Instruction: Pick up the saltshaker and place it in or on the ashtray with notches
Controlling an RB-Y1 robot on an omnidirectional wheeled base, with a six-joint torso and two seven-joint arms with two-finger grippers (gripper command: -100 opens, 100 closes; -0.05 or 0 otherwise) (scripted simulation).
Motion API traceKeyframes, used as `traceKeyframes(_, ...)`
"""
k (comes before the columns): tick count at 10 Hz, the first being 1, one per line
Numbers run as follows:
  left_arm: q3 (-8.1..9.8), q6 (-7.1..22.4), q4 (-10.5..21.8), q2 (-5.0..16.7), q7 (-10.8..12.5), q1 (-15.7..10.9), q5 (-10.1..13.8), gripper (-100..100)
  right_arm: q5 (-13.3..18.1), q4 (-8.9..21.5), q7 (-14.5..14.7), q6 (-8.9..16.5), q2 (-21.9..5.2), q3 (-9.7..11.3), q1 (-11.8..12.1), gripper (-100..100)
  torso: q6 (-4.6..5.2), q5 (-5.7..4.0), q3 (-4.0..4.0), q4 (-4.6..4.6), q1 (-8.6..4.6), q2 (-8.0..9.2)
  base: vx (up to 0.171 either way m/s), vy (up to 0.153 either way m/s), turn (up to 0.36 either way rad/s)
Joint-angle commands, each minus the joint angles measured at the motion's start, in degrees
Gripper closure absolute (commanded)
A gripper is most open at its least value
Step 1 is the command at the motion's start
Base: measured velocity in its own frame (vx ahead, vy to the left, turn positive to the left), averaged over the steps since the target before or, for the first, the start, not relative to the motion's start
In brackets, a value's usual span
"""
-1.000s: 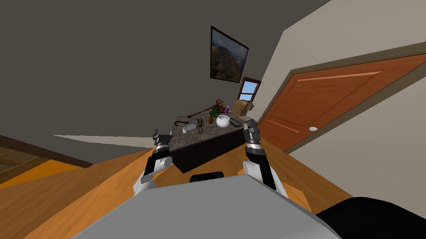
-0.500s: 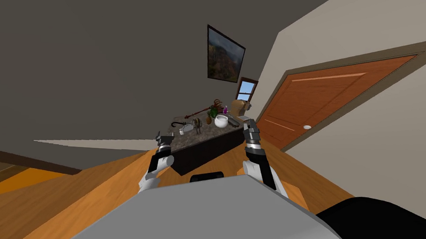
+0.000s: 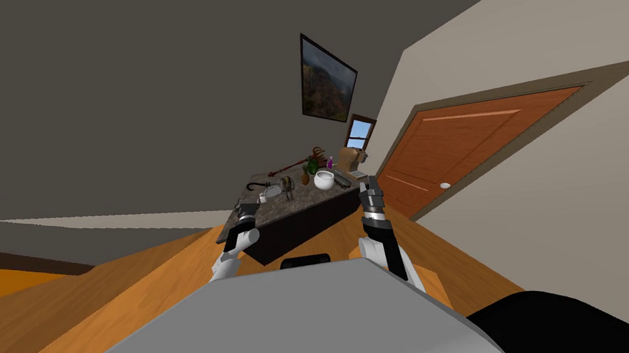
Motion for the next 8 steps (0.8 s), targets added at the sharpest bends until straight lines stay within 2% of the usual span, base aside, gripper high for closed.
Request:
traceKeyframes(1, 0.24, 0.9, 2.8, -0.7, 1.9, -1.2, 1.3, -100, 0.0, 0.0, 0.0, 0.0, 0.0, 0.0, 0.0, 0, 0.0, 0.0, 0.0, 0.0, 0.0, 0.0, 0.075, -0.002, -0.059)
traceKeyframes(4, 0.69, 2.0, 6.8, -1.9, 4.6, -2.9, 3.2, -100, 0.0, 0.0, 0.0, 0.0, 0.0, 0.0, 0.0, 0, -0.02, 0.02, -0.03, -0.02, 0.11, -0.05, 0.076, 0.013, -0.055)
traceKeyframes(6, 1.18, 3.0, 9.9, -3.6, 6.7, -4.3, 4.7, -100, 0.0, 0.0, 0.0, 0.0, 0.0, 0.0, 0.0, 0, 0.0, 0.02, -0.04, -0.01, 0.1, -0.06, 0.097, 0.027, -0.063)
traceKeyframes(7, 0.96, 2.2, 10.0, -2.9, 6.2, -4.4, 4.2, -100, 0.0, 0.0, 0.0, 0.0, 0.0, 0.0, 0.0, 0, -0.02, 0.03, -0.09, -0.03, 0.16, -0.16, 0.058, 0.019, -0.011)
traceKeyframes(8, 0.97, 2.3, 10.1, -3.0, 6.4, -4.5, 4.3, 0, 0.0, 0.0, 0.0, 0.0, 0.0, 0.0, 0.0, 0, -0.03, 0.02, -0.02, -0.02, 0.12, -0.01, 0.009, 0.003, 0.002)
